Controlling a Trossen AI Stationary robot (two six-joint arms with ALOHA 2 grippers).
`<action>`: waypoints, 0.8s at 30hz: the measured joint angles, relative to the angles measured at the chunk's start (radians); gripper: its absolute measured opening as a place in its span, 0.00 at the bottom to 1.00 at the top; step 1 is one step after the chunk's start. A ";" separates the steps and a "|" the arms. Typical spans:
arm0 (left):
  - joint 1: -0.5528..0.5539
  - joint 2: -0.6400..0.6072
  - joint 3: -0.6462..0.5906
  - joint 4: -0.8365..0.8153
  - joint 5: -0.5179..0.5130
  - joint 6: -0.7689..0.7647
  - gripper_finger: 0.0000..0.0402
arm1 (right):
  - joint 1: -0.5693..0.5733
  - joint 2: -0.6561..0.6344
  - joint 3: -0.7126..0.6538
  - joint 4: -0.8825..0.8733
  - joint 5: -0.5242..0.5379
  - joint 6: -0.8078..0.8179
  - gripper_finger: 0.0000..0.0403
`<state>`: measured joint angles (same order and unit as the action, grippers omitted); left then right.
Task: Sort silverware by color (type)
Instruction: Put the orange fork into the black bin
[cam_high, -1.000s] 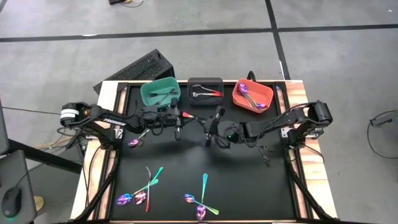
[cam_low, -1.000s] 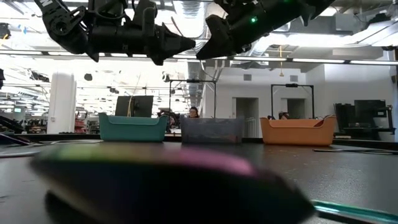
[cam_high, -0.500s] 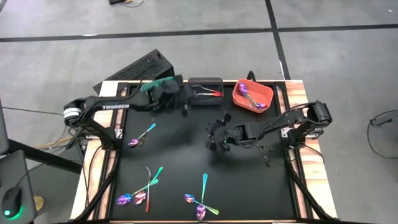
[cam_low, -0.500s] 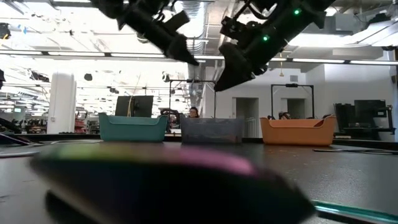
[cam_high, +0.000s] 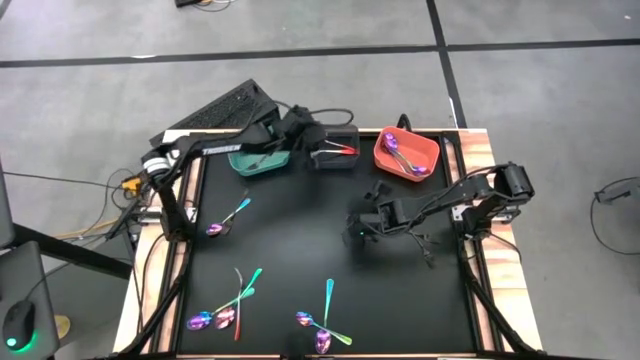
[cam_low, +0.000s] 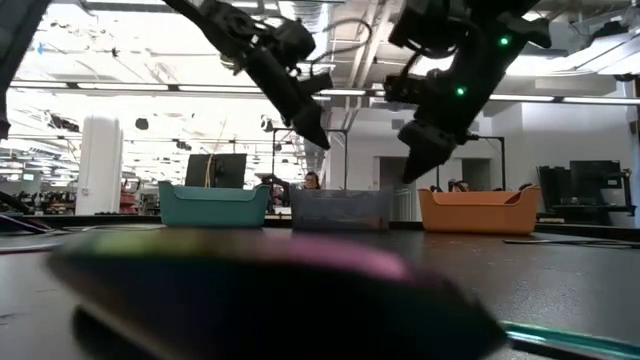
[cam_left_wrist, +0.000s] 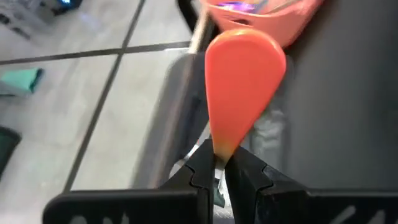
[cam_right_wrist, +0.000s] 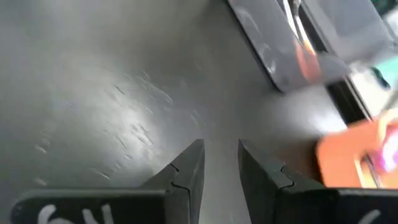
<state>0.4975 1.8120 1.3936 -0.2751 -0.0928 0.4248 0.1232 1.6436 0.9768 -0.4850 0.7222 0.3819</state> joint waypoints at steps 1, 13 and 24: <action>0.005 0.021 0.027 -0.017 -0.004 0.003 0.04 | 0.000 0.000 0.000 -0.022 0.016 0.017 0.29; 0.011 0.219 0.269 -0.130 0.004 0.010 0.04 | 0.016 0.000 0.000 -0.147 0.091 0.141 0.27; 0.086 0.219 0.129 0.232 0.284 -0.318 0.08 | 0.055 0.000 0.000 -0.226 0.096 0.268 0.27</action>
<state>0.5839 2.0308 1.5227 -0.0435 0.1915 0.1070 0.1784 1.6436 0.9768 -0.7114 0.8179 0.6500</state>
